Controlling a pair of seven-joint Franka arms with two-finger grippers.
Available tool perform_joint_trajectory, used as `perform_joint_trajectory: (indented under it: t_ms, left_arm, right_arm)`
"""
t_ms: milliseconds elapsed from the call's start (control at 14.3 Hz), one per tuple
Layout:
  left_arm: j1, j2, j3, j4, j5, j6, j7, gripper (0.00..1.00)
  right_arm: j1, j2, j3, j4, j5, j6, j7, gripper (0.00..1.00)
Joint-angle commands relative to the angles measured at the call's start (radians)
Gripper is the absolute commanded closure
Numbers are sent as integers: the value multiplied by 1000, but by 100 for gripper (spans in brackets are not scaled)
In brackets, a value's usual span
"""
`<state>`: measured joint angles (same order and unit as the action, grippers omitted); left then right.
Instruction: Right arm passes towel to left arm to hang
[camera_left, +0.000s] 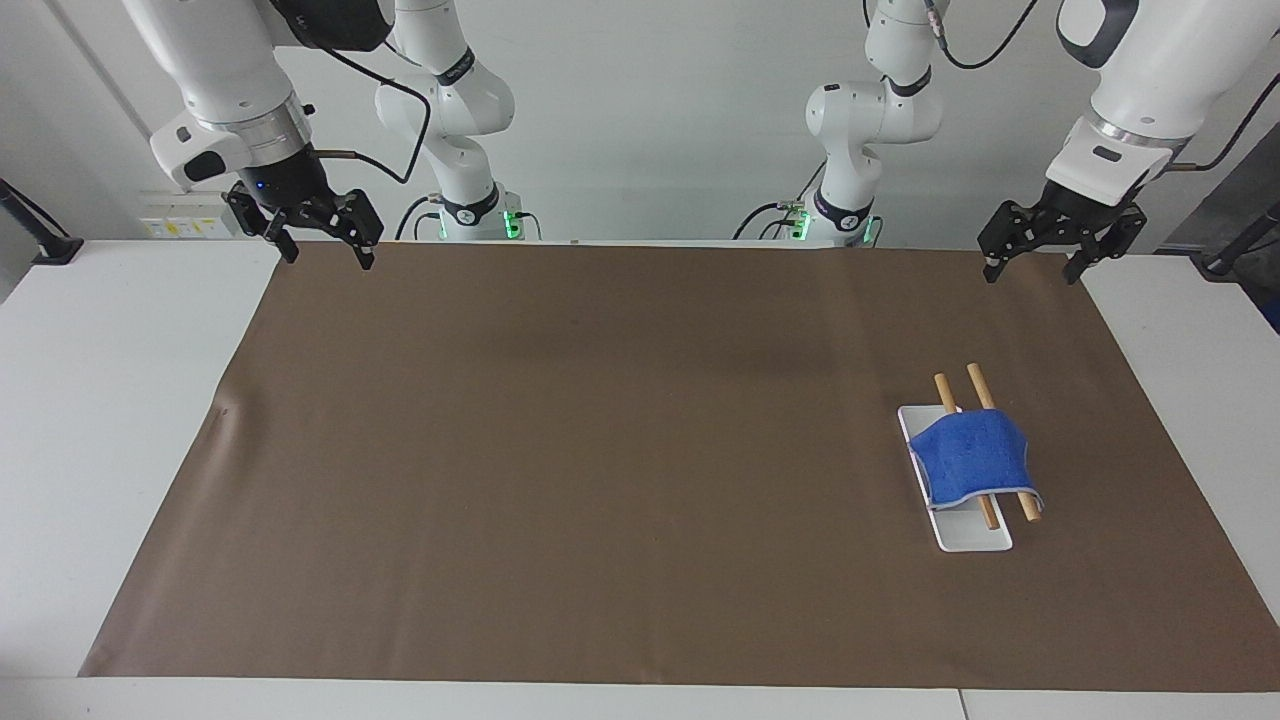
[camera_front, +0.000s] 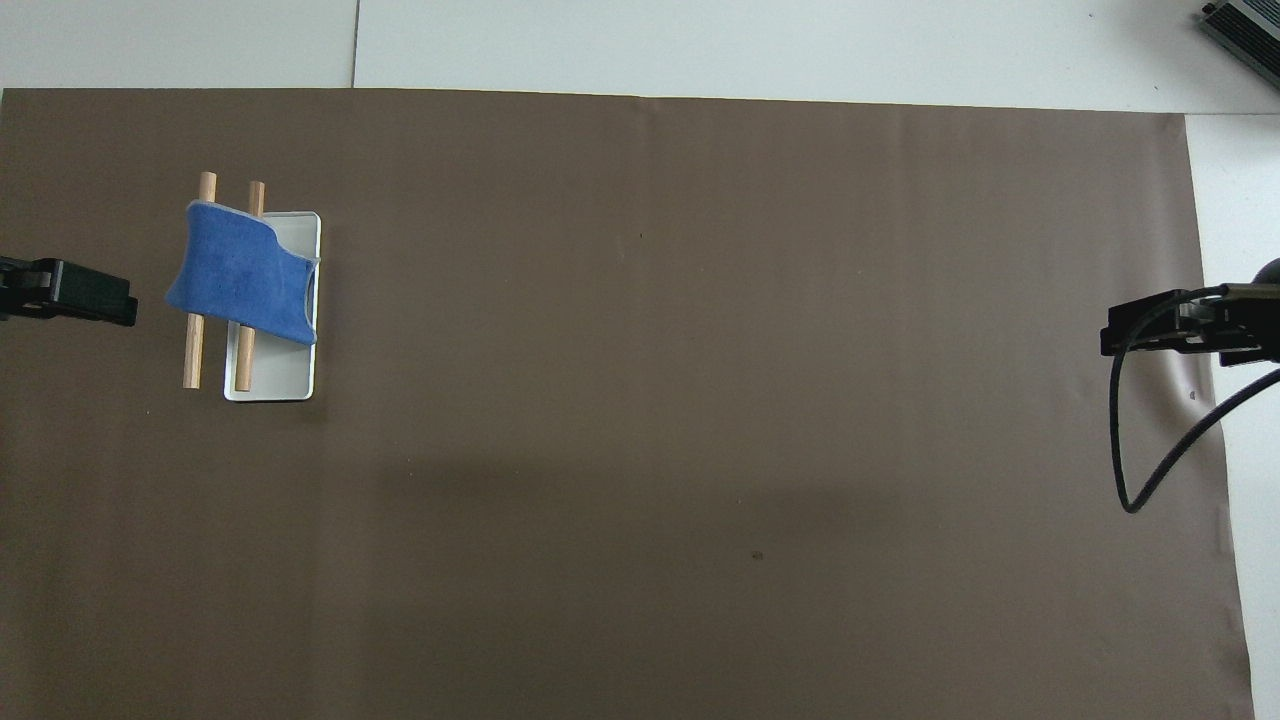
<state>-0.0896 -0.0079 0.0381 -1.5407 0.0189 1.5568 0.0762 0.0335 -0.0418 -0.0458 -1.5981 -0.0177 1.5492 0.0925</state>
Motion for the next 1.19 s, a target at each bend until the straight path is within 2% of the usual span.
perform_joint_trajectory:
  t_ms: [0,558,1116]
  left_arm:
    - [24,-40,-4,-50,15,11,86,0]
    - [24,-32,-7,-41,16,22,82,0]
    - [25,-24,-7,-7,4,-37,10,0]
  right_arm:
    - [-9,2,3,1,19,-11,-5,0]
    - [-9,0,3,0,19,-9,-5,0]
    - [-7,-1,3,0,19,-11,-3,0]
